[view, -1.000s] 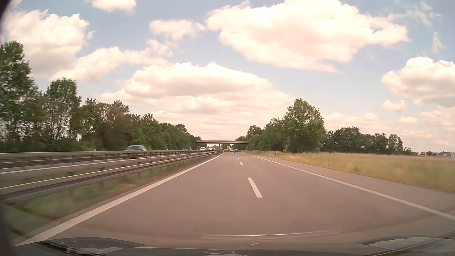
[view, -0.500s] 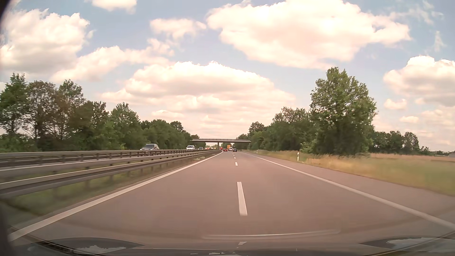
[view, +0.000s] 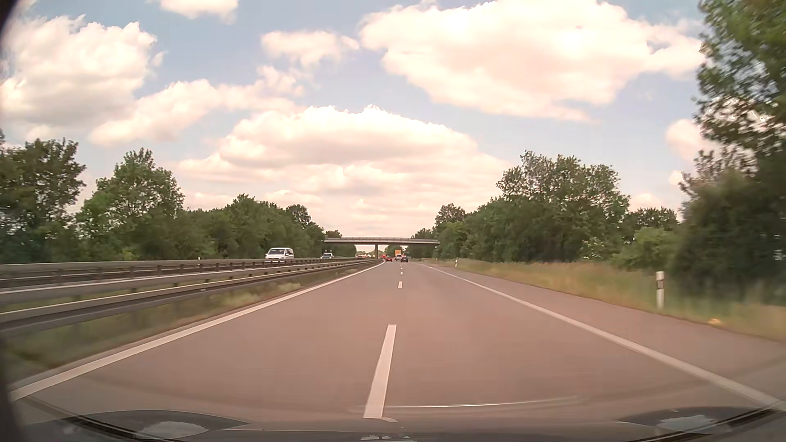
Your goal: Follow the waypoints while adhering to traffic rules and regulations
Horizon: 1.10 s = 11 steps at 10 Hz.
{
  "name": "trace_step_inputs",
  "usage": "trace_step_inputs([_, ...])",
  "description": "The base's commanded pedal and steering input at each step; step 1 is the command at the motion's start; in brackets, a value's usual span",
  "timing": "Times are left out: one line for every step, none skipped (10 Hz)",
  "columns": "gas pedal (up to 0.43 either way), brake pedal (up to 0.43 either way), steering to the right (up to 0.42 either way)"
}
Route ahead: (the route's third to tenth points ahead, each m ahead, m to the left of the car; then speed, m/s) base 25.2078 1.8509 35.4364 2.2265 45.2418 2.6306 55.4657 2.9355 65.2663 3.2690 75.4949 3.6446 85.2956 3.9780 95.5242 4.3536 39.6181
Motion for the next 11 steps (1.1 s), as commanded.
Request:
trace_step_inputs([0.157, 0.012, -0.004])
trace_step_inputs([0.157, 0.006, -0.005])
trace_step_inputs([0.157, 0.012, -0.005])
trace_step_inputs([0.157, 0.012, -0.005])
trace_step_inputs([0.157, 0.012, -0.006])
trace_step_inputs([0.157, 0.012, -0.005])
trace_step_inputs([0.157, 0.012, -0.005])
trace_step_inputs([0.157, 0.012, -0.006])
trace_step_inputs([0.169, 0.012, -0.005])
trace_step_inputs([0.169, 0.012, -0.005])
trace_step_inputs([0.177, 0.012, -0.004])
